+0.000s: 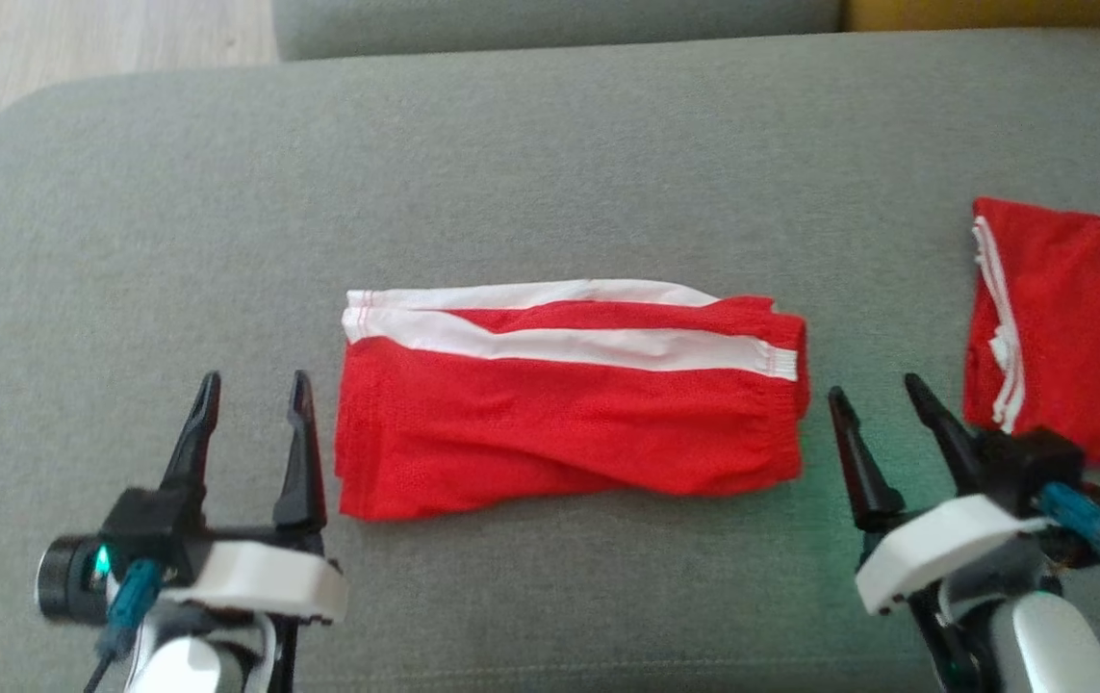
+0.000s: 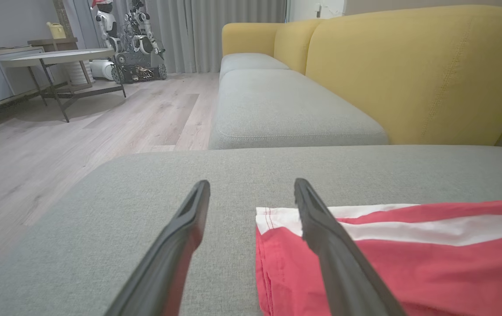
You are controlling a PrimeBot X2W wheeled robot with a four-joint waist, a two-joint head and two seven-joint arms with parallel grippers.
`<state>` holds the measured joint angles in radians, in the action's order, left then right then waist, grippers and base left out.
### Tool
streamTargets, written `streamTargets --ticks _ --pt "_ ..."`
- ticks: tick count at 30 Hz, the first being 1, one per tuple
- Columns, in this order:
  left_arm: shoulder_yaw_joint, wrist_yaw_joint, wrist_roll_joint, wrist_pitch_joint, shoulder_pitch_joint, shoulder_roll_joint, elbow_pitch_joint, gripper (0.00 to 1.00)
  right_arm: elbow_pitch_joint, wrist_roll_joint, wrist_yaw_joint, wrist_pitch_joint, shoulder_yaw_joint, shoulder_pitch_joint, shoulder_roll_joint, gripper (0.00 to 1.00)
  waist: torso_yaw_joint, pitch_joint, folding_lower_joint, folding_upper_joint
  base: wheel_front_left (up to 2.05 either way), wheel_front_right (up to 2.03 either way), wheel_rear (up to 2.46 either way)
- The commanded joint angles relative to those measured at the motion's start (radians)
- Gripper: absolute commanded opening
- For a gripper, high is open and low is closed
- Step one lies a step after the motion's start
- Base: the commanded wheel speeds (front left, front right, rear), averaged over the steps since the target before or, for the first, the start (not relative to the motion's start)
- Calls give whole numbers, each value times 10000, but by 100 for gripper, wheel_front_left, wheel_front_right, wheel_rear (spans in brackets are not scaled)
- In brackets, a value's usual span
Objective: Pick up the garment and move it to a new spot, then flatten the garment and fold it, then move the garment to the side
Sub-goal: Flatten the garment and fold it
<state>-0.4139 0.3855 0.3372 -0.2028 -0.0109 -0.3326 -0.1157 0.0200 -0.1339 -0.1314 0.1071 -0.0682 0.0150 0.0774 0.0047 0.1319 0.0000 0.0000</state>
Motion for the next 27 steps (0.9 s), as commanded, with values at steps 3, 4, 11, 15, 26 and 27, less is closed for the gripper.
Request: streamTargets --ticks 3,4,11,15,26,27 --pt "240 -101 -33 -71 846 26 -225 100 281 -140 7 37 -461 -833 219 100 403 392 0 0 0 0 0" --pt "227 -134 -39 -94 942 44 -171 100 501 -190 7 -1 -530 -964 234 100 493 497 0 0 0 0 0" --pt "177 -363 -99 -301 1616 183 215 100 2442 -414 7 -174 -425 -1937 308 100 968 1014 0 0 0 0 0" --pt "152 -439 -105 -401 1776 281 417 100 3806 -856 7 42 -734 -2581 312 100 1080 1139 0 0 0 0 0" --pt "154 -515 -158 -515 1951 388 631 100 4828 -2125 7 225 -1528 -3083 571 0 926 1216 0 0 0 0 0" --pt "160 -525 -154 -520 1949 386 640 100 4803 -2187 7 211 -1582 -3057 615 0 886 1194 0 0 0 0 0"
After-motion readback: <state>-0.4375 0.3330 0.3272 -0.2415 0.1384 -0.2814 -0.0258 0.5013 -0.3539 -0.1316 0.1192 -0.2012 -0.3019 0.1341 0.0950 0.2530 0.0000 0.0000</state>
